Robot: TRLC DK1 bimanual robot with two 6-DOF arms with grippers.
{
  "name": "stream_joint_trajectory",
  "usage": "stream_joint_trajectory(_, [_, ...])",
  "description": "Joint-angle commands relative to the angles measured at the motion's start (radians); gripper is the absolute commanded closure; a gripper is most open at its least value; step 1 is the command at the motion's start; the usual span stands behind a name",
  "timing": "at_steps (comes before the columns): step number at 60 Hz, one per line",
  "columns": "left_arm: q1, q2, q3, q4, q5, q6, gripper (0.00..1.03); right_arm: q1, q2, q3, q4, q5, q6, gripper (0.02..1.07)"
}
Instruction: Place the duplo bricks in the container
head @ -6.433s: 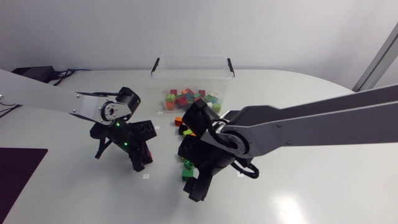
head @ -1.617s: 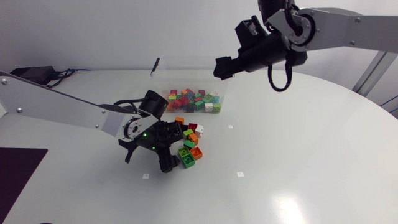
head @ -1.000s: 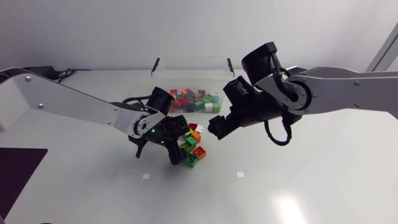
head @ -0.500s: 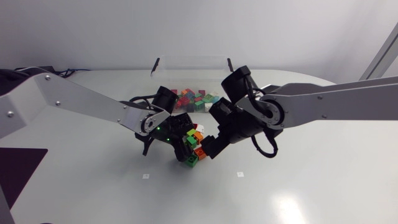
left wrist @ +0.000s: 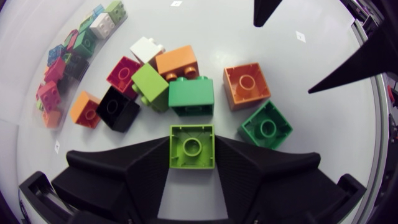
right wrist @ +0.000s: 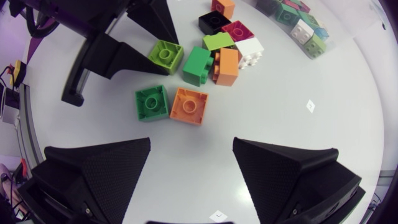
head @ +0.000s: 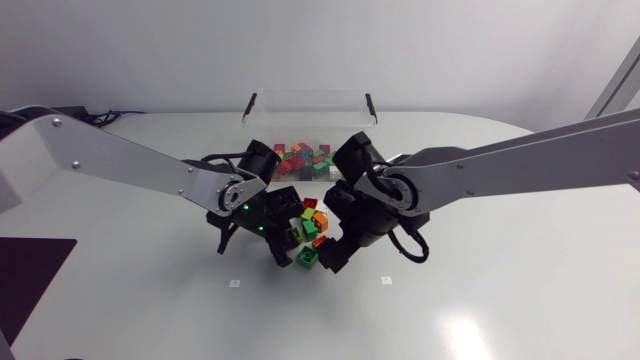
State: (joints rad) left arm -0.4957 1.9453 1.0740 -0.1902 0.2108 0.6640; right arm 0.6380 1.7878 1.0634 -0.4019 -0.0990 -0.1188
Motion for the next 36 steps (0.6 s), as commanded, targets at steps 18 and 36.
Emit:
stream_joint_trajectory(18, [0.072,-0.167,-0.177,-0.061,0.002,0.075,0.70,0.015,0.137,0.147,-0.094,0.041,0.028,0.11])
stream_joint_trajectory(36, [0.121,-0.329,-0.224,-0.118,0.030,0.098,0.70,0.026,0.222,0.239,-0.153,0.071,0.042,0.11])
